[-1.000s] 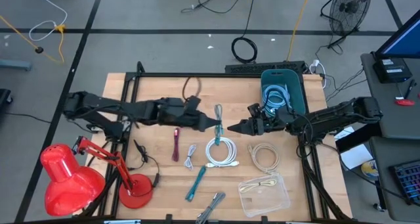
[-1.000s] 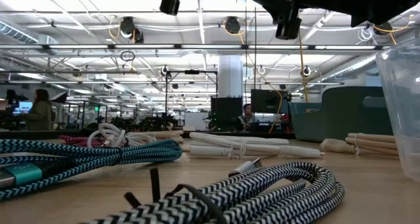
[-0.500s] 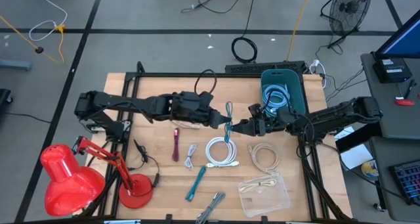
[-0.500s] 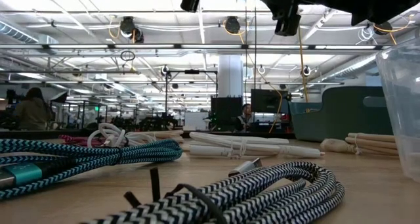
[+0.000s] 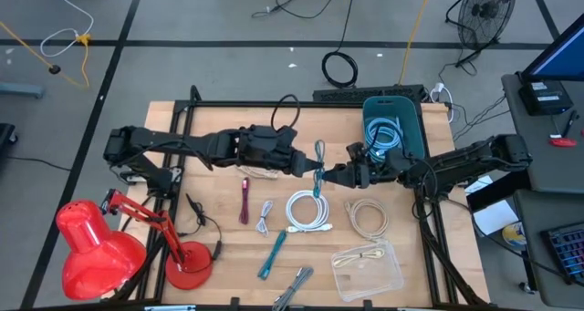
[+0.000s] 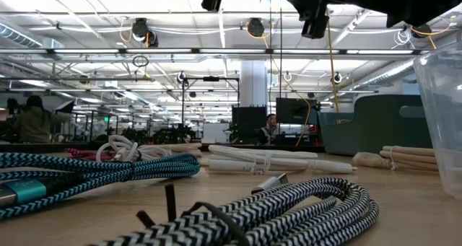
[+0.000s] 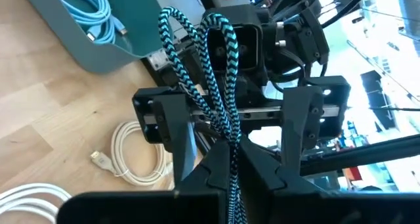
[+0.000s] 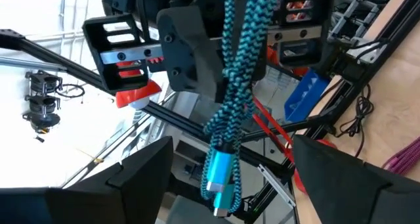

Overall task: Pick & Place USB Port
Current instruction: Put the top blue charger cable into the transparent bin

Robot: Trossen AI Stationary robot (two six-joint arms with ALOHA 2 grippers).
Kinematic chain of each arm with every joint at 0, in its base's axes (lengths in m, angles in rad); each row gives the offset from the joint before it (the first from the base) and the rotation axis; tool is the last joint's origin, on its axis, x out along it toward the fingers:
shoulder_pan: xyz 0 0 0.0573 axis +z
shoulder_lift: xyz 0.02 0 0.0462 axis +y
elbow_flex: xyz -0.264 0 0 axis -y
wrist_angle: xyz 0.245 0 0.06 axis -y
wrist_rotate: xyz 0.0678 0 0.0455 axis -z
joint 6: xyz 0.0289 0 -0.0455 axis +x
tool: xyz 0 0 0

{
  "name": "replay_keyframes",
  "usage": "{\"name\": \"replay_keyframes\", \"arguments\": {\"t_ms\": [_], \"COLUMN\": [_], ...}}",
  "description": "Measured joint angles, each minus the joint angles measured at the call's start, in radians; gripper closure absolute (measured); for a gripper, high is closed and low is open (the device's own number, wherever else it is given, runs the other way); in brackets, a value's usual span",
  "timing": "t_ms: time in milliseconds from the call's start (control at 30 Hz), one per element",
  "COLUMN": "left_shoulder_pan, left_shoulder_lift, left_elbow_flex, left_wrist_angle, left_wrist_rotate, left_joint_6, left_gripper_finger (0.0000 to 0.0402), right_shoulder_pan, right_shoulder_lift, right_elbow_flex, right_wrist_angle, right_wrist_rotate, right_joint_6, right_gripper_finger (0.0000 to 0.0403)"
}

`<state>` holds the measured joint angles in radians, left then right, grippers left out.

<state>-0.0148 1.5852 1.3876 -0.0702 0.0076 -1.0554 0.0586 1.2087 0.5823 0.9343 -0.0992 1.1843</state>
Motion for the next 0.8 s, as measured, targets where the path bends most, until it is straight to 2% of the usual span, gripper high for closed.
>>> {"name": "replay_keyframes", "arguments": {"t_ms": [600,800], "left_shoulder_pan": [-0.007,-0.020], "left_shoulder_lift": [0.018,0.075], "left_elbow_flex": [0.000,0.000], "left_wrist_angle": [0.037,0.133], "left_wrist_rotate": [0.027,0.045], "left_joint_6": [-0.012,-0.032], "left_gripper_finger": [0.0388,0.0395], "right_shoulder_pan": [-0.006,-0.006], "right_shoulder_lift": [0.000,0.000], "right_elbow_flex": [0.000,0.000], "right_wrist_angle": [0.025,0.034], "right_wrist_rotate": [0.004,0.018], "right_joint_6": [0.000,-0.003], "right_gripper_finger": [0.0202,0.0215]}}
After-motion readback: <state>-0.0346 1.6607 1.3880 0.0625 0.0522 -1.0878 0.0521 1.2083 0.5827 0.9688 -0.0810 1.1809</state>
